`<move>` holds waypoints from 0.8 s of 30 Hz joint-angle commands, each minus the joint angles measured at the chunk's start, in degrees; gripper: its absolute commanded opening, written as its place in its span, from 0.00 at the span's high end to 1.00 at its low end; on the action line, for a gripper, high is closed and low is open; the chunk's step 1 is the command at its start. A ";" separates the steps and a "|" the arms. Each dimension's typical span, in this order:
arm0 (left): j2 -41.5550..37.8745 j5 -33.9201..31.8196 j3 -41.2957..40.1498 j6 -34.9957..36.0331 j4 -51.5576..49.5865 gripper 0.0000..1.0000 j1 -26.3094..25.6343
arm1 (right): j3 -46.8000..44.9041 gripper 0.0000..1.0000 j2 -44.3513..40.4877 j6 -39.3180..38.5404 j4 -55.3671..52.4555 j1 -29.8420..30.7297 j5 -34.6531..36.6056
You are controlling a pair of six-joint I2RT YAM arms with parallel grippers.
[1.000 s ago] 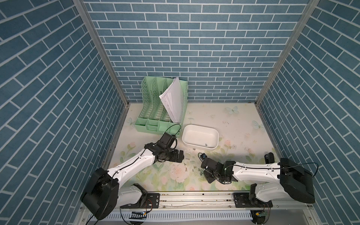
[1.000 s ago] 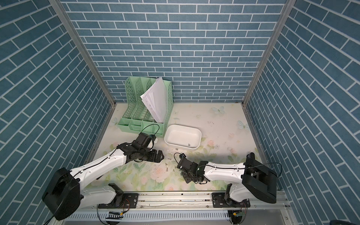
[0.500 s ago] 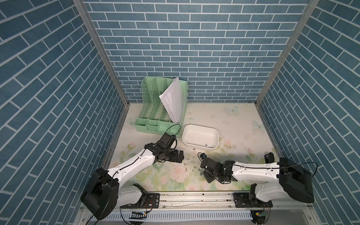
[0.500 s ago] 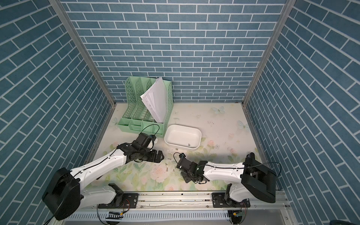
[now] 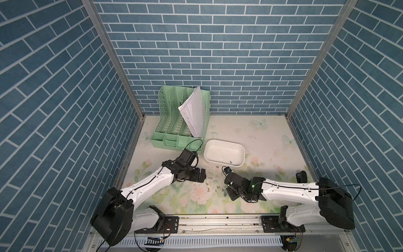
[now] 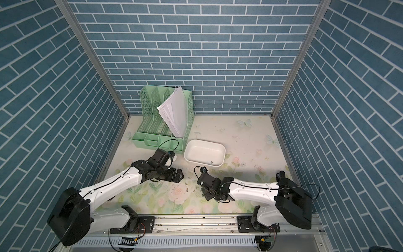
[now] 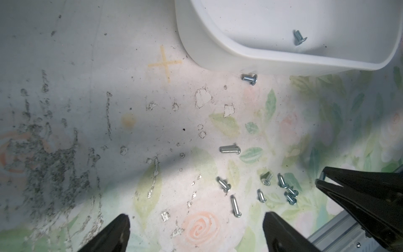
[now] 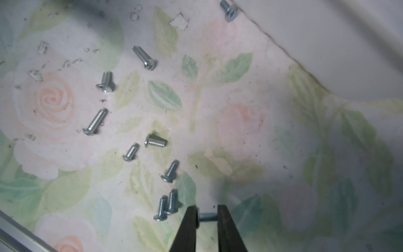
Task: Put the screws on the desktop into the storage box
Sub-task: Pick up the screw from the center of the board, then place the screw in the storage box.
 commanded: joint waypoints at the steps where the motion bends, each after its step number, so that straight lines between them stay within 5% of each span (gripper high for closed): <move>1: 0.46 0.23 -0.27 0.50 0.45 0.00 0.30 | 2.59 0.82 -2.61 -3.31 -2.69 -2.42 2.27; 20: -0.30 1.68 -0.94 -0.89 1.27 0.00 0.33 | 11.60 0.82 2.14 -18.59 3.66 -22.89 -3.42; 24: -0.52 1.55 -0.95 -0.85 1.00 0.00 0.33 | 12.95 0.66 4.64 -19.65 4.85 -24.45 -3.68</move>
